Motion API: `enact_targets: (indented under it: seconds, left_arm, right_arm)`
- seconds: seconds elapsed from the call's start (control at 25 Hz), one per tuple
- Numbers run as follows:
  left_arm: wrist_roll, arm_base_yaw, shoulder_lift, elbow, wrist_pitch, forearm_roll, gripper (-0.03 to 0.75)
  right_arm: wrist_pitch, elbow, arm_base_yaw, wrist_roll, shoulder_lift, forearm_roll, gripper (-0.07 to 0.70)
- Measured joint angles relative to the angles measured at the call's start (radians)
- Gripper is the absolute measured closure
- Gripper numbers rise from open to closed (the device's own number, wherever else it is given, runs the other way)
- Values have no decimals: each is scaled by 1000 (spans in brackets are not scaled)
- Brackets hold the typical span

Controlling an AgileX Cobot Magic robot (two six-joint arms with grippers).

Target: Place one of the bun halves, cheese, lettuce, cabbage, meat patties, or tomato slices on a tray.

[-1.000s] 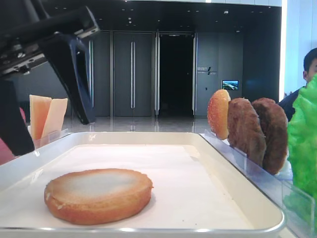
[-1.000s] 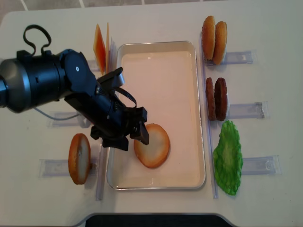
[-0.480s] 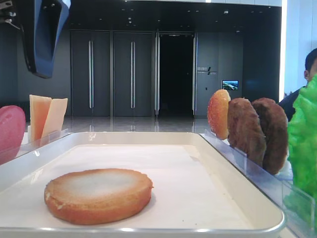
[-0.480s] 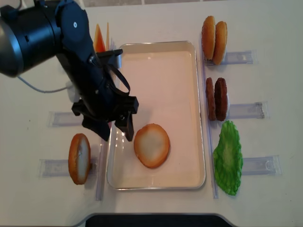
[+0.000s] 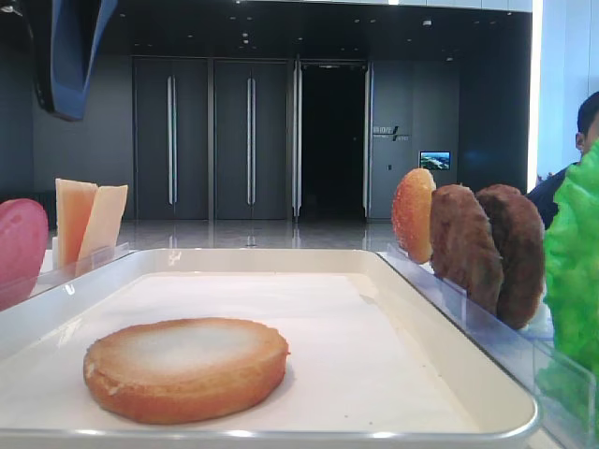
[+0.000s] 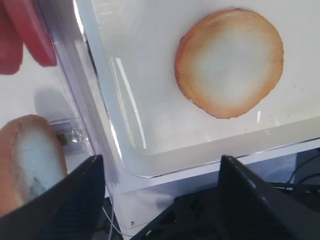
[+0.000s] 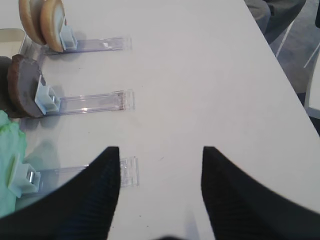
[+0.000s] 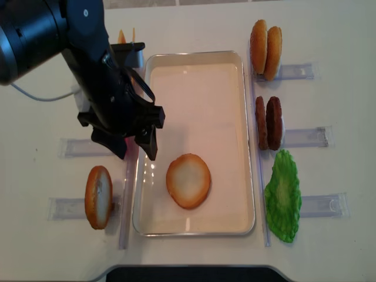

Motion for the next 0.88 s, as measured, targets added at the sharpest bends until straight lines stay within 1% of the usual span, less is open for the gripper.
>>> enact_targets:
  seconds: [0.16, 0.32, 0.48, 0.68, 0.88]
  left_arm:
    - [0, 10, -32, 0, 1, 55, 178]
    - [0, 65, -74, 0, 3, 104, 178]
    - [0, 145, -113, 0, 4, 170, 178]
    - [5, 286, -154, 0, 6, 209, 178]
    - [34, 404, -181, 0, 8, 239, 178]
  right_arm:
    - [0, 0, 0, 0, 0, 0, 248]
    - [0, 0, 0, 0, 0, 0, 248]
    - [0, 0, 0, 0, 0, 0, 248]
    - [0, 0, 0, 0, 0, 0, 248]
    - [0, 0, 0, 0, 0, 0, 248]
